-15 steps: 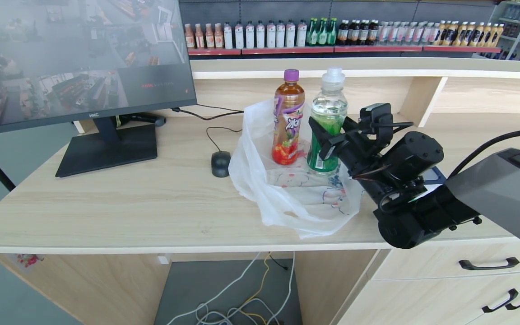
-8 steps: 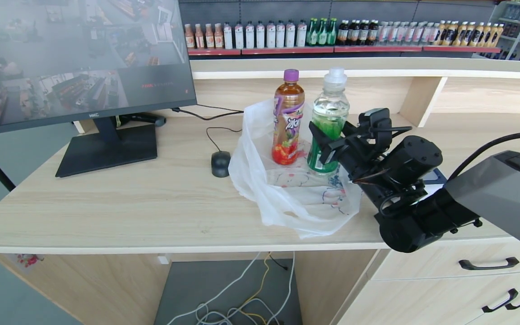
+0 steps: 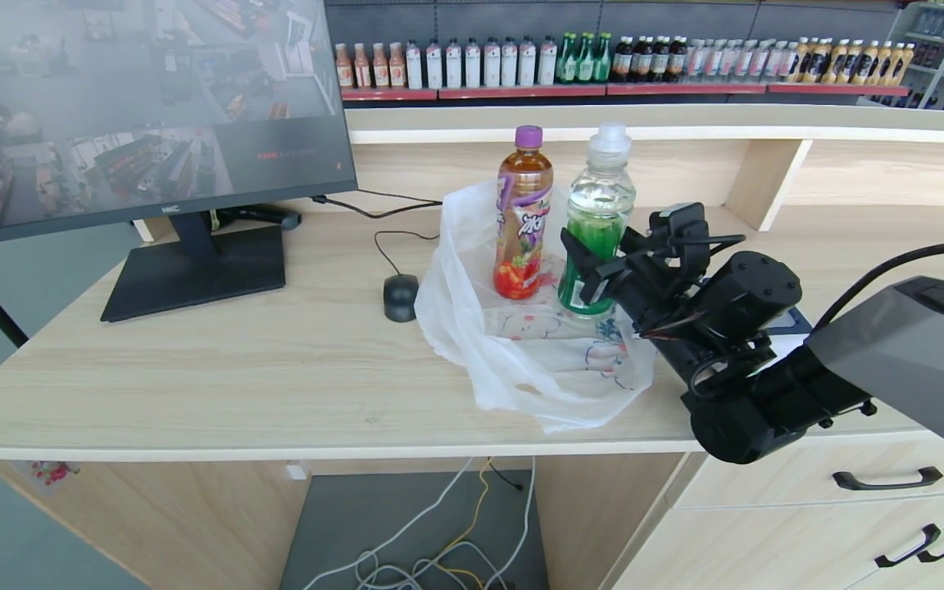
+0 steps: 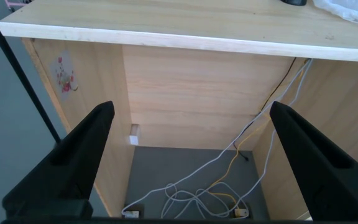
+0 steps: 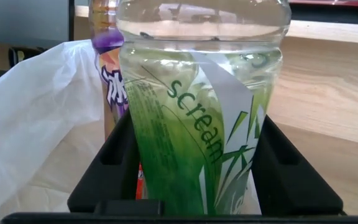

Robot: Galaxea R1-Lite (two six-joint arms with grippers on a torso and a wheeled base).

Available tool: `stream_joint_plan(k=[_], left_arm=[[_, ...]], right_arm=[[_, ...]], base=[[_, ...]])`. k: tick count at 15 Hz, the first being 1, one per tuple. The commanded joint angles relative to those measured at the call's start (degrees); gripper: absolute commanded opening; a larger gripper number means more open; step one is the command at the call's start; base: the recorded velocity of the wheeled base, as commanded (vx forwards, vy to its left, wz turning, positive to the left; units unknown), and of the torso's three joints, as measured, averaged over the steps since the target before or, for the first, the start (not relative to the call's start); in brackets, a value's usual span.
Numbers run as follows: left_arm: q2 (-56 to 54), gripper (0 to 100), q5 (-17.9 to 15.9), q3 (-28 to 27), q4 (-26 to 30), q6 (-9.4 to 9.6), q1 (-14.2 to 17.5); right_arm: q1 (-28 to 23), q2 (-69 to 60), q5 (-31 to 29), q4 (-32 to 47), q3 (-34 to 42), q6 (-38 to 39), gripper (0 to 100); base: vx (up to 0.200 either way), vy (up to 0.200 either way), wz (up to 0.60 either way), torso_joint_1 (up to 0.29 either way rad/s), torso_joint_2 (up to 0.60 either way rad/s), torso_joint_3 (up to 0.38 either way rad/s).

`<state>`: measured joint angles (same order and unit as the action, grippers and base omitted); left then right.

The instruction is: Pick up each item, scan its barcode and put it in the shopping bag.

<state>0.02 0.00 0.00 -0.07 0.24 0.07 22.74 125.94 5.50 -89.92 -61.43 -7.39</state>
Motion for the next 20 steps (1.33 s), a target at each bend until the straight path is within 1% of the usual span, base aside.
stream_joint_plan(k=[1, 2, 3, 8, 13, 17, 19, 20], left_arm=[[0.0, 100, 0.0, 0.0, 0.0, 0.02, 0.0], [0.0, 100, 0.0, 0.0, 0.0, 0.02, 0.0], [0.0, 100, 0.0, 0.0, 0.0, 0.02, 0.0], [0.0, 100, 0.0, 0.0, 0.0, 0.02, 0.0], [0.0, 100, 0.1, 0.0, 0.0, 0.02, 0.0], [0.0, 100, 0.1, 0.0, 0.0, 0.02, 0.0], [0.0, 100, 0.0, 0.0, 0.0, 0.02, 0.0], [0.0, 100, 0.1, 0.0, 0.0, 0.02, 0.0]], right_arm=[[0.0, 0.0, 0.0, -0.1, 0.2, 0.0, 0], [0.0, -0.3, 0.0, -0.1, 0.6, 0.0, 0], [-0.1, -0.6, 0.2, -0.1, 1.3, 0.0, 100], [-0.2, -1.5, 0.3, -0.1, 2.1, 0.3, 100], [-0.4, -8.0, 0.0, -0.1, 6.4, 0.3, 100], [-2.7, -19.5, 0.0, -0.1, 16.5, 0.4, 100], [-3.9, -27.5, 0.0, -0.1, 25.4, 0.4, 100], [-4.2, -33.4, 0.0, -0.1, 33.0, 0.4, 100]], base=[[0.000, 0.000, 0.00, 0.000, 0.00, 0.000], [0.000, 0.000, 0.00, 0.000, 0.00, 0.000], [0.000, 0.000, 0.00, 0.000, 0.00, 0.000], [0.000, 0.000, 0.00, 0.000, 0.00, 0.000], [0.000, 0.000, 0.00, 0.000, 0.00, 0.000], [0.000, 0.000, 0.00, 0.000, 0.00, 0.000], [0.000, 0.000, 0.00, 0.000, 0.00, 0.000], [0.000, 0.000, 0.00, 0.000, 0.00, 0.000]])
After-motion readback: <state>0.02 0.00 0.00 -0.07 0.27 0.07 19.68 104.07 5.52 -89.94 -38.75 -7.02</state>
